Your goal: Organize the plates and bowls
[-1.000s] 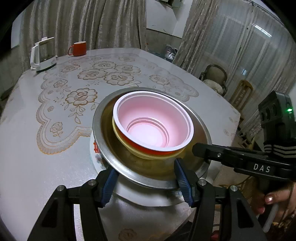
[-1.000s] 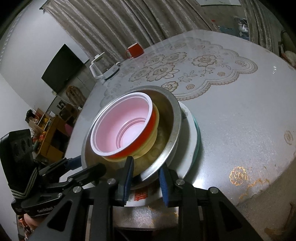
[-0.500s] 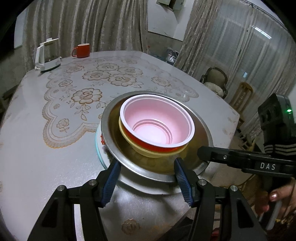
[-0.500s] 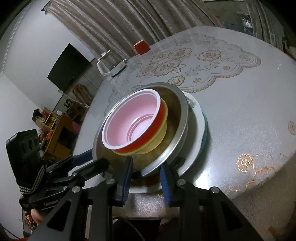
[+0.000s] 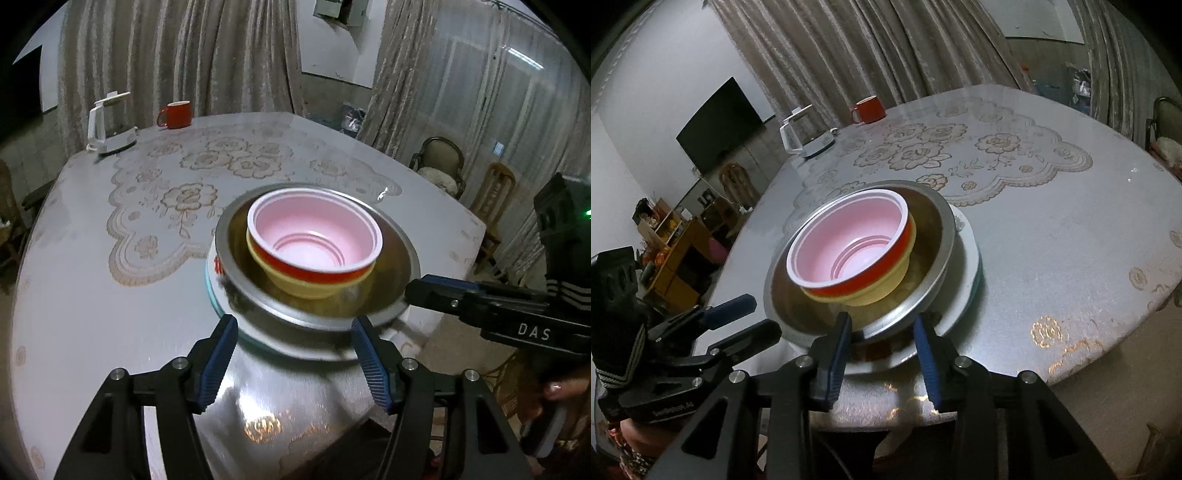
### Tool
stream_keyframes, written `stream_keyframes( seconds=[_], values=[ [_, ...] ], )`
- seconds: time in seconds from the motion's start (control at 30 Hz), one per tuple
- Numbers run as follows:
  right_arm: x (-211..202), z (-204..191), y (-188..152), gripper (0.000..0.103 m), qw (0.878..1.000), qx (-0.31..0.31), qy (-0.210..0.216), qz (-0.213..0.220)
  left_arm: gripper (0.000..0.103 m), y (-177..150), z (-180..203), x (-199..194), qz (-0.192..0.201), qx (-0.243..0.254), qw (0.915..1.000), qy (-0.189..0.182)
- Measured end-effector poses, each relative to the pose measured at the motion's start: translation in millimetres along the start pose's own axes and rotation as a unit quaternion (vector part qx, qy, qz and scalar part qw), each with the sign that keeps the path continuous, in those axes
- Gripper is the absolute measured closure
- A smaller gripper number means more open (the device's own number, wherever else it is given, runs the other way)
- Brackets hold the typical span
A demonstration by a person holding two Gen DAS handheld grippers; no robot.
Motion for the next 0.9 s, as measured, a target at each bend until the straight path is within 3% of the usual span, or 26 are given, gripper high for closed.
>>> stream_keyframes(
  seconds=[0.67, 0.9],
  values=[
    [-13.3, -13.6, -42.8, 0.067, 0.999, -0.024, -0.043, 0.004, 0.016, -32.0, 2.1, -16.4, -0.008, -0.027, 0.9996, -0.003],
    [-31.7, -32.6, -43.2, 0.066, 0.983, -0.108, -0.135, 0.066, 0.005, -38.3, 3.6, -27.5, 0.007, -0.038, 0.9993, -0.004]
  ],
)
Point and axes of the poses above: each gripper's, at about its wrist camera, not at the fingertips, and x roughly the way its jaws point, z to its right, y to its top, the point moved 1 cm from there along x, roughly the way its jaws point, and after that the axes turned 4 degrees about y, right-handed, at the moved point
